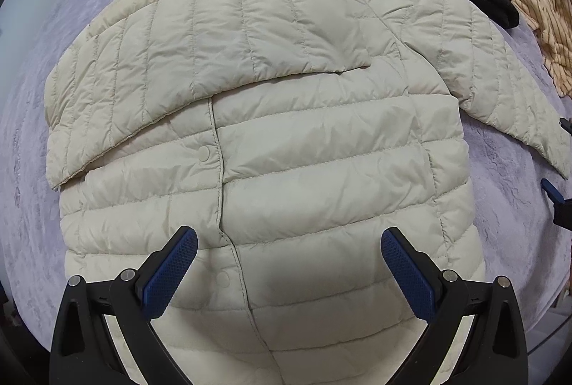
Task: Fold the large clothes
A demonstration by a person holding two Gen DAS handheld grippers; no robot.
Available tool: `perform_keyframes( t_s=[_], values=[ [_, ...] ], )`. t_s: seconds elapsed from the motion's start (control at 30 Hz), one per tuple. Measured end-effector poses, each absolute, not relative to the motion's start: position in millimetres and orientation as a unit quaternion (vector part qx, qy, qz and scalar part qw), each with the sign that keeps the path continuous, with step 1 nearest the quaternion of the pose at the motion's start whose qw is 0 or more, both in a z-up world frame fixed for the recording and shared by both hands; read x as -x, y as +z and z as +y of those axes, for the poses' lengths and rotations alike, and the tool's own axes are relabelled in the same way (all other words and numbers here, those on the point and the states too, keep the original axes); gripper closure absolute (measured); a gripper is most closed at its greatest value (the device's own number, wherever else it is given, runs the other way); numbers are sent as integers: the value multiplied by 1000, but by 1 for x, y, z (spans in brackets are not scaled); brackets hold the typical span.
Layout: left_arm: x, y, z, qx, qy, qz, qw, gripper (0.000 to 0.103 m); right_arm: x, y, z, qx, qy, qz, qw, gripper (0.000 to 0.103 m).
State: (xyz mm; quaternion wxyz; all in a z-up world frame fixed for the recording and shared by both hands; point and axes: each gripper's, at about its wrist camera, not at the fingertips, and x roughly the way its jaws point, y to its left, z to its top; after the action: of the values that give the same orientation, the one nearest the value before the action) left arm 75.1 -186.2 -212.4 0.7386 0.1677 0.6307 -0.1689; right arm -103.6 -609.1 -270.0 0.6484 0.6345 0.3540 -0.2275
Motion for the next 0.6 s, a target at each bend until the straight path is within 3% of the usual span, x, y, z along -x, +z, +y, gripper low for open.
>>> perform_keyframes(
  t_s=[0.6],
  values=[
    [-70, -215, -193, -167, -167, 629, 741, 0, 94, -284, -634, -705, -210, 263, 624, 2]
  ],
)
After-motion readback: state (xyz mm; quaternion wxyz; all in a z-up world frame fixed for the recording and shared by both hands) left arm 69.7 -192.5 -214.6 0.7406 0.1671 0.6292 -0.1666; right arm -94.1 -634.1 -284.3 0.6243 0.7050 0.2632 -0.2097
